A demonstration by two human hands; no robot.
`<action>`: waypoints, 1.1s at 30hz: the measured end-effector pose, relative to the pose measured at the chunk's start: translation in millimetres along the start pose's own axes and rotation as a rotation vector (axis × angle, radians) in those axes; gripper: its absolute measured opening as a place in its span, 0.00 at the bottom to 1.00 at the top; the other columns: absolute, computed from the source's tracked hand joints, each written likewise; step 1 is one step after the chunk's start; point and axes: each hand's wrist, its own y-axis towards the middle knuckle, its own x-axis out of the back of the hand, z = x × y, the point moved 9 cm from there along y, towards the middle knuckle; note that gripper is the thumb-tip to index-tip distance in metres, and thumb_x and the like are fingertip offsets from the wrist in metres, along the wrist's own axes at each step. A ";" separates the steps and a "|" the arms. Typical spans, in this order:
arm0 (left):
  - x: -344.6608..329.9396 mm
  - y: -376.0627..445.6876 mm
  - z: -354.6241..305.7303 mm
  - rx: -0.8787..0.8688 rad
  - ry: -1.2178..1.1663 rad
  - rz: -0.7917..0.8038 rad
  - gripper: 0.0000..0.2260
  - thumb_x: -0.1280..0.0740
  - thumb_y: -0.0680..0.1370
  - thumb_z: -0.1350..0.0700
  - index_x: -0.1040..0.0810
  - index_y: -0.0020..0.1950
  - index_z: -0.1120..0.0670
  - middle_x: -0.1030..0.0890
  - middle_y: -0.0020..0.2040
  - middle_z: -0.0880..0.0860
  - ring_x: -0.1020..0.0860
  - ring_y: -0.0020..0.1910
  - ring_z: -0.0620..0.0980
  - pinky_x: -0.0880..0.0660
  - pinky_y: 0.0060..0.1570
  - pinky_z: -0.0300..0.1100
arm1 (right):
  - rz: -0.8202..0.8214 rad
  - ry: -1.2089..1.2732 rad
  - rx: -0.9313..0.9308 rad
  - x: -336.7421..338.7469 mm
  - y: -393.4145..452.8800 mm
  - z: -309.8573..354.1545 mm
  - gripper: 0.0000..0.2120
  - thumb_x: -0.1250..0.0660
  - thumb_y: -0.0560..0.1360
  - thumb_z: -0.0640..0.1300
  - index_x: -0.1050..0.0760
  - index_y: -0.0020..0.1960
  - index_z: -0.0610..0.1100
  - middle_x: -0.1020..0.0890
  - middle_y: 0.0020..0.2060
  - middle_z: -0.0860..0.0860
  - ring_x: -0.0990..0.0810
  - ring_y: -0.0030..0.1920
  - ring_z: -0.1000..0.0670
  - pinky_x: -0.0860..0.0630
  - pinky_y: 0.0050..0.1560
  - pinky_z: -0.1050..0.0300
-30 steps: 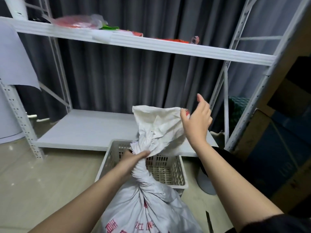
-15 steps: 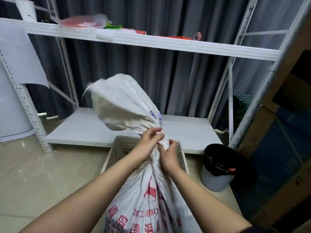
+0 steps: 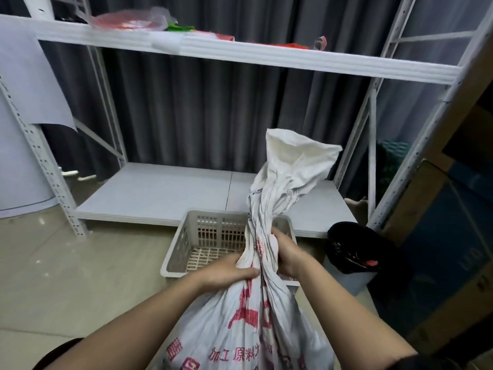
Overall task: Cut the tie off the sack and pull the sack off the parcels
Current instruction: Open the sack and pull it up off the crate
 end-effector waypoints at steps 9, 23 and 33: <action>46.3 19.3 46.5 0.221 0.204 -0.419 0.22 0.36 0.74 0.41 0.23 0.63 0.50 0.18 0.57 0.52 0.19 0.52 0.54 0.23 0.57 0.49 | 0.013 -0.515 0.143 2.9 -15.2 -18.2 0.26 0.41 0.77 0.62 0.30 0.67 0.46 0.23 0.62 0.49 0.24 0.60 0.49 0.30 0.64 0.53; 135.4 -24.1 70.2 0.201 -0.292 -0.707 0.18 0.39 0.79 0.47 0.21 0.59 0.59 0.17 0.54 0.59 0.19 0.49 0.56 0.24 0.50 0.44 | -0.516 0.166 0.135 86.1 -12.5 5.1 0.12 0.41 0.78 0.37 0.24 0.57 0.33 0.20 0.56 0.38 0.19 0.46 0.44 0.24 0.52 0.52; 211.5 -38.1 46.4 0.313 0.601 -0.998 0.17 0.47 0.81 0.50 0.20 0.50 0.56 0.19 0.53 0.61 0.22 0.52 0.61 0.31 0.43 0.45 | -0.786 -0.400 0.108 138.5 -2.7 45.7 0.15 0.40 0.77 0.45 0.30 0.59 0.35 0.23 0.52 0.38 0.24 0.59 0.35 0.29 0.53 0.50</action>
